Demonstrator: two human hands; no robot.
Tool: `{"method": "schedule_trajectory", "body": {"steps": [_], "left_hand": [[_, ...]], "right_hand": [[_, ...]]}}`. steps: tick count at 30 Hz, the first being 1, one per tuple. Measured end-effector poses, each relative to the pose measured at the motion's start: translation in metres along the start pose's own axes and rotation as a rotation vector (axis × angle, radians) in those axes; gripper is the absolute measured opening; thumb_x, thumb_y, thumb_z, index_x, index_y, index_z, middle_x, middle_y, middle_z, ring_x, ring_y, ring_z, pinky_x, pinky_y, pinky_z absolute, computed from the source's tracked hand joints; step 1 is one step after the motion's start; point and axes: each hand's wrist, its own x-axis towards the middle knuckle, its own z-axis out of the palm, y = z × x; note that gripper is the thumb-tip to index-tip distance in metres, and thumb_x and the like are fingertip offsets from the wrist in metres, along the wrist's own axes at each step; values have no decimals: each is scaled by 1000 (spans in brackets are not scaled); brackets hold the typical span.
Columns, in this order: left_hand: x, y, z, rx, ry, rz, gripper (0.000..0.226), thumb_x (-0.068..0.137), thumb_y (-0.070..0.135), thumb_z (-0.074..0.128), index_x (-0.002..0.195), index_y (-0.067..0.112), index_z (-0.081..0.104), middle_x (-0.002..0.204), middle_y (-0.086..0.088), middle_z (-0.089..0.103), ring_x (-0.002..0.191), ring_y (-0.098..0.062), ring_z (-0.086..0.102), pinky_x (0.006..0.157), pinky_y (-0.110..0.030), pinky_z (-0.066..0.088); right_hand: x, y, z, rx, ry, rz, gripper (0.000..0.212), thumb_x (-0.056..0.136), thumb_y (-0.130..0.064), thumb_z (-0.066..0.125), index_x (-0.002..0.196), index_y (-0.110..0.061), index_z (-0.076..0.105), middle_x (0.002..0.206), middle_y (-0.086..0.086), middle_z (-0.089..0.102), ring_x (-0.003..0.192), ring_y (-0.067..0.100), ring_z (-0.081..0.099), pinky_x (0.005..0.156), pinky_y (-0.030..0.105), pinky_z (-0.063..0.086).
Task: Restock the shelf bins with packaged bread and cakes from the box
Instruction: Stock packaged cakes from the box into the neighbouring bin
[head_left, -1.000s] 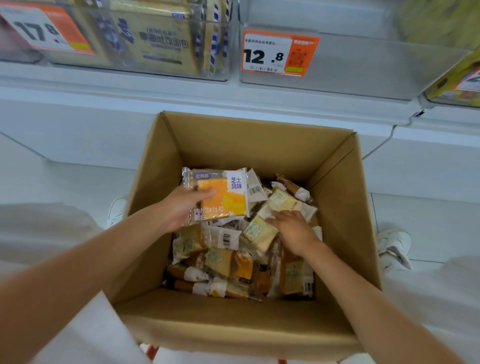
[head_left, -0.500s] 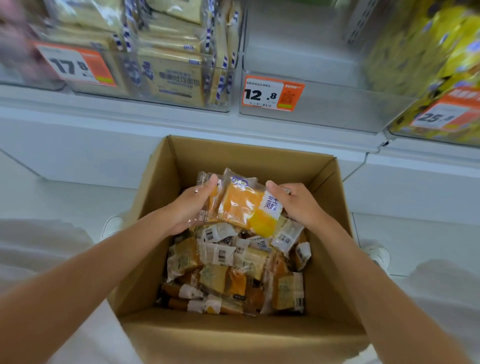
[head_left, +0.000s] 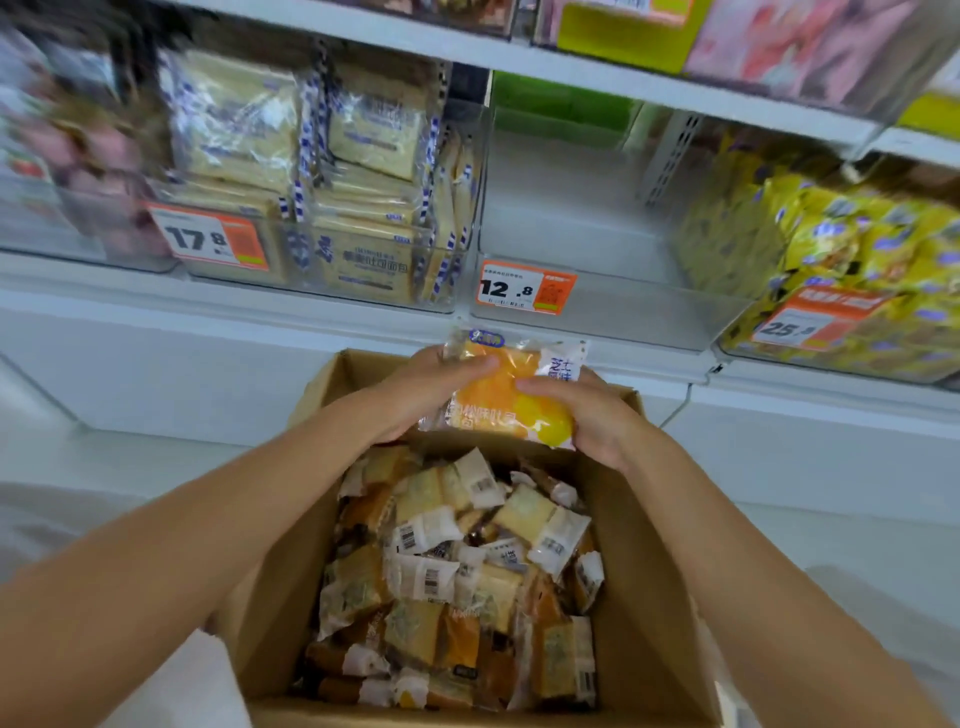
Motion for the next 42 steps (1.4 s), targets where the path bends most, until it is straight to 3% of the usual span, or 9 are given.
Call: {"method": "schedule_trajectory", "body": {"steps": [8, 14, 17, 22, 26, 31, 36, 40, 42], "left_hand": [[64, 111, -31, 195, 514, 538, 33, 93, 37, 64, 115, 12, 66, 91, 5, 63, 80, -5, 58, 79, -26, 51], [132, 128, -57, 512, 503, 531, 50, 89, 34, 70, 134, 18, 55, 102, 5, 54, 94, -10, 55, 71, -5, 37], [147, 118, -60, 441, 541, 573, 49, 89, 27, 70, 136, 22, 54, 96, 12, 51, 72, 0, 50, 64, -7, 38], [154, 107, -60, 225, 495, 591, 38, 86, 20, 73, 122, 28, 62, 91, 7, 50, 51, 2, 43, 52, -10, 38], [154, 106, -61, 185, 461, 587, 38, 87, 18, 72, 121, 31, 62, 97, 8, 50, 55, 1, 44, 53, -12, 40], [155, 105, -62, 204, 470, 605, 38, 86, 21, 72, 120, 34, 62, 96, 10, 51, 56, 1, 44, 53, -10, 38], [155, 103, -63, 209, 453, 603, 37, 87, 25, 71, 120, 39, 60, 96, 10, 50, 59, 0, 46, 54, -13, 41], [155, 103, -64, 208, 457, 588, 41, 86, 28, 70, 125, 36, 60, 96, 10, 49, 60, -3, 46, 55, -15, 42], [155, 103, -64, 212, 457, 583, 40, 87, 28, 70, 125, 37, 60, 95, 11, 49, 61, -3, 46, 56, -15, 42]], "right_hand": [[33, -125, -50, 66, 251, -216, 43, 77, -7, 77, 118, -9, 65, 102, 10, 75, 82, 22, 73, 71, 37, 60], [130, -159, -88, 30, 287, -158, 31, 78, -11, 78, 107, -8, 68, 93, 8, 75, 75, 19, 73, 69, 32, 60], [192, -168, -82, -125, 266, -116, 27, 78, -11, 79, 102, -10, 67, 94, 6, 73, 69, 14, 70, 58, 26, 58], [270, -161, -82, -346, 241, -213, 68, 59, -26, 94, 118, -10, 64, 109, 5, 71, 92, 18, 70, 75, 31, 60], [288, -150, -92, -291, 301, -188, 54, 68, -16, 89, 115, -9, 62, 105, 3, 69, 79, 10, 66, 53, 17, 53], [307, -133, -108, -288, 376, -194, 125, 15, -61, 94, 125, -17, 54, 113, 2, 68, 99, 20, 68, 79, 40, 60], [291, -145, -87, -415, 409, -146, 61, 64, -30, 91, 116, -14, 64, 109, 4, 69, 101, 23, 65, 86, 38, 56], [292, -142, -83, -448, 400, -71, 90, 42, -45, 92, 120, -14, 59, 114, 6, 66, 104, 23, 64, 90, 39, 54], [286, -139, -83, -529, 458, -48, 67, 58, -42, 87, 112, -10, 62, 110, 7, 65, 101, 24, 63, 90, 41, 55]]}}
